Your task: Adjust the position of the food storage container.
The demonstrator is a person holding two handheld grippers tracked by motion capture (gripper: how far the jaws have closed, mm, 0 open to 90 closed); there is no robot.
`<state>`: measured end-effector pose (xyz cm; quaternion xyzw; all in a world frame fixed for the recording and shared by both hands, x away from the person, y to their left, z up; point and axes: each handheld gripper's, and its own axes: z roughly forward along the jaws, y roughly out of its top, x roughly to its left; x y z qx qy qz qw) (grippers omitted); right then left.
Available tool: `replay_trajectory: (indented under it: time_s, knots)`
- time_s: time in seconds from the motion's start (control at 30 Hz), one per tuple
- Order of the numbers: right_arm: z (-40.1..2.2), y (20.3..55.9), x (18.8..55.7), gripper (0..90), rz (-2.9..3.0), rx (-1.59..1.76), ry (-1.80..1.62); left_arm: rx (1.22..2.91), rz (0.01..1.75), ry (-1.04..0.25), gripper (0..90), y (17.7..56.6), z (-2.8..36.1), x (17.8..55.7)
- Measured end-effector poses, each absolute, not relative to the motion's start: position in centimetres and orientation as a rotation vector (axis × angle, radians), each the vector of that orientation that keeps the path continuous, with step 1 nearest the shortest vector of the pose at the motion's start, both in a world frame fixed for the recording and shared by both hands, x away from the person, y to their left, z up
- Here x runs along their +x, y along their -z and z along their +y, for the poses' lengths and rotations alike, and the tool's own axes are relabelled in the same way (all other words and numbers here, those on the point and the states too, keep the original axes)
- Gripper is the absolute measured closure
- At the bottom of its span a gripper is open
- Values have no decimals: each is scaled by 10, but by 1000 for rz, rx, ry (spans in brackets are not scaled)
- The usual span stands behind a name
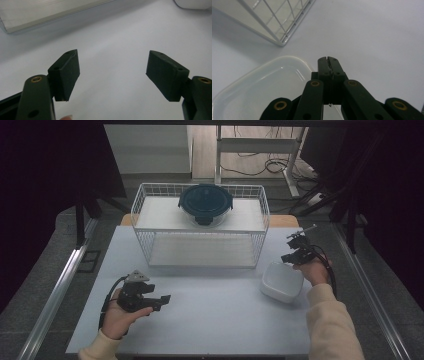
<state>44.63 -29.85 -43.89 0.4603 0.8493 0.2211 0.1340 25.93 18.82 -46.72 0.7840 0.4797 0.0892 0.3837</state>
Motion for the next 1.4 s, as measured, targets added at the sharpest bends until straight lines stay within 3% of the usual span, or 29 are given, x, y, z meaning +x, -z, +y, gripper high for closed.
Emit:
replay_trajectory:
  time_s: [0.37,1.1,1.4]
  knots:
    - [-311,444,437,897,2529,1287,-434,2004,1220,-224,261,468,187,259]
    - [-271,450,354,896,2653,1314,-587,2005,1211,-199,261,469,183,258]
    - [-281,454,339,895,2670,1311,-632,2014,1215,-198,261,471,182,258]
